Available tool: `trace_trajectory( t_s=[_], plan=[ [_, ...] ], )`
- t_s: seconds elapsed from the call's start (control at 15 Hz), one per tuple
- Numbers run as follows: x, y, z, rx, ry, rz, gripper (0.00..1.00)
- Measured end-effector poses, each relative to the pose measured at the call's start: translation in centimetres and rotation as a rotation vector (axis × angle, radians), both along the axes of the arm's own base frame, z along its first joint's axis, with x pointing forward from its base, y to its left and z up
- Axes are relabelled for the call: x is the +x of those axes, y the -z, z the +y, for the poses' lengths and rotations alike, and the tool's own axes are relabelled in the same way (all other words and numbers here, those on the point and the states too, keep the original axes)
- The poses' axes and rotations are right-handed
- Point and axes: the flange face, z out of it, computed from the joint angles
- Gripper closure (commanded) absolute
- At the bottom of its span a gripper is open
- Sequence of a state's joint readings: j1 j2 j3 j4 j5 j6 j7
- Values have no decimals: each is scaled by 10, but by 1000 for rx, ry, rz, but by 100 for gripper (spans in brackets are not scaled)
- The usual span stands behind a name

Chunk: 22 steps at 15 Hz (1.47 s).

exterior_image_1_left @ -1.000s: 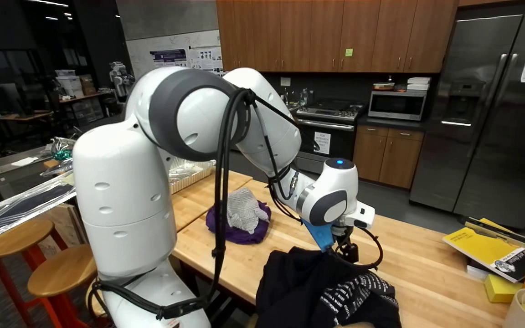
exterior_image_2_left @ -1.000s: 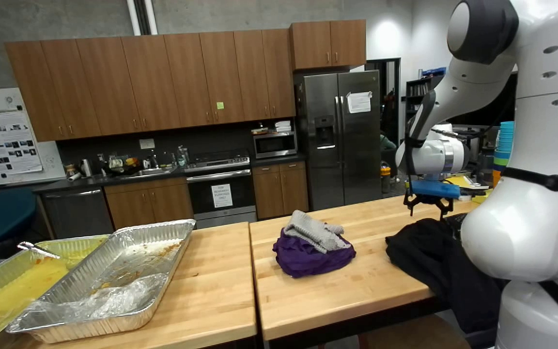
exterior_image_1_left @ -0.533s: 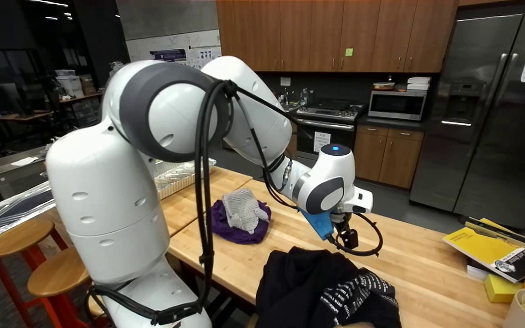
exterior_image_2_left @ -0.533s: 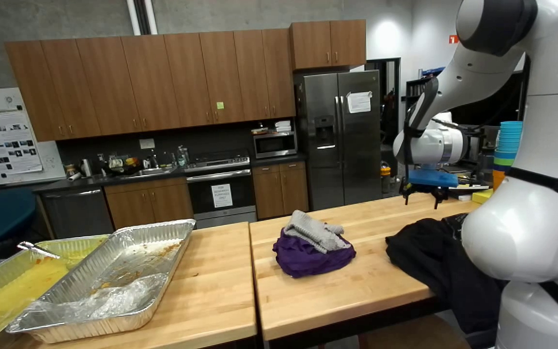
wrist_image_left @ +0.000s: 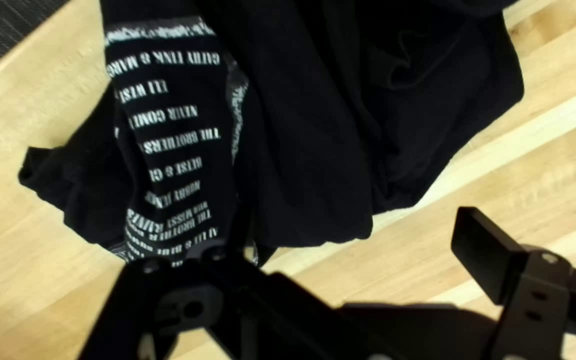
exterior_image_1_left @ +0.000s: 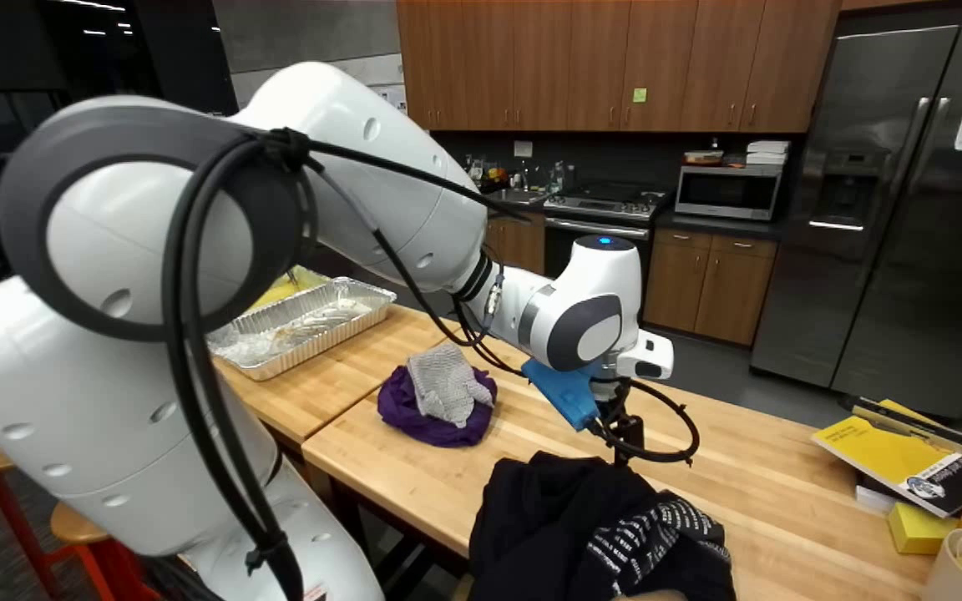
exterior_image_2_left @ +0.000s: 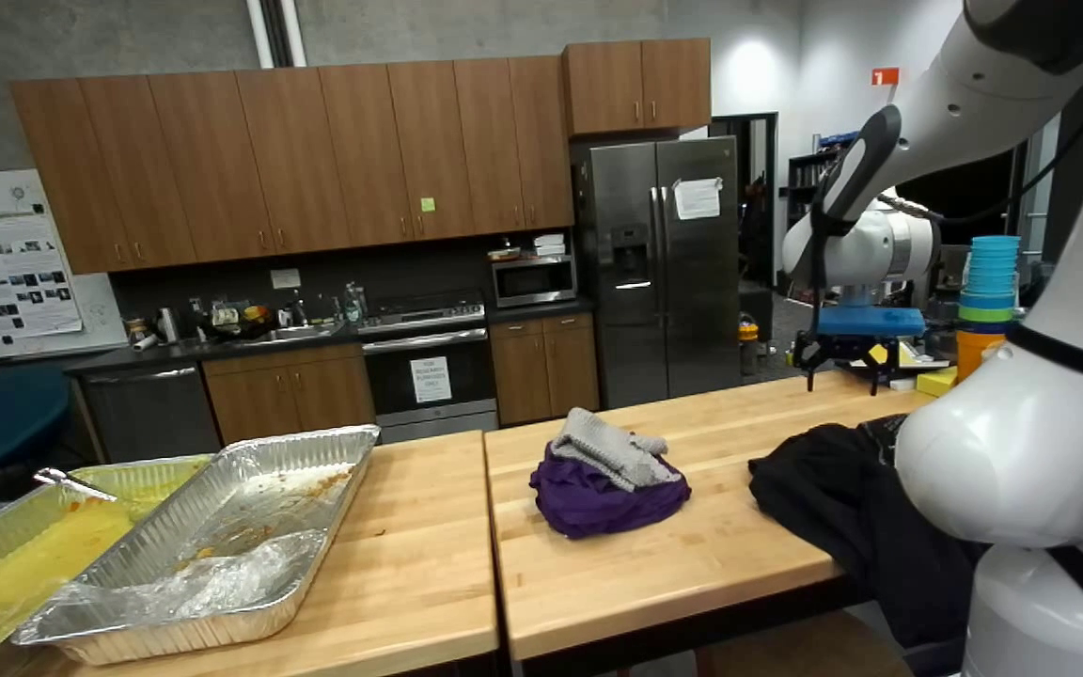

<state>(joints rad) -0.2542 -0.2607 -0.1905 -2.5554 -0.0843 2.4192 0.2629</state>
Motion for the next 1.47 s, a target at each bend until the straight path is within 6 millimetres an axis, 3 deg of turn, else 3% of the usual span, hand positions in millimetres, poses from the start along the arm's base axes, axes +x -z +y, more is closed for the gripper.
trace_trajectory(
  t_s=[0.27, 0.73, 1.47],
  plan=[
    [-22, 5, 7, 23, 2, 90, 0],
    [-45, 36, 19, 54, 61, 190, 0],
    [-81, 72, -8, -197, 259, 164, 0]
  ],
)
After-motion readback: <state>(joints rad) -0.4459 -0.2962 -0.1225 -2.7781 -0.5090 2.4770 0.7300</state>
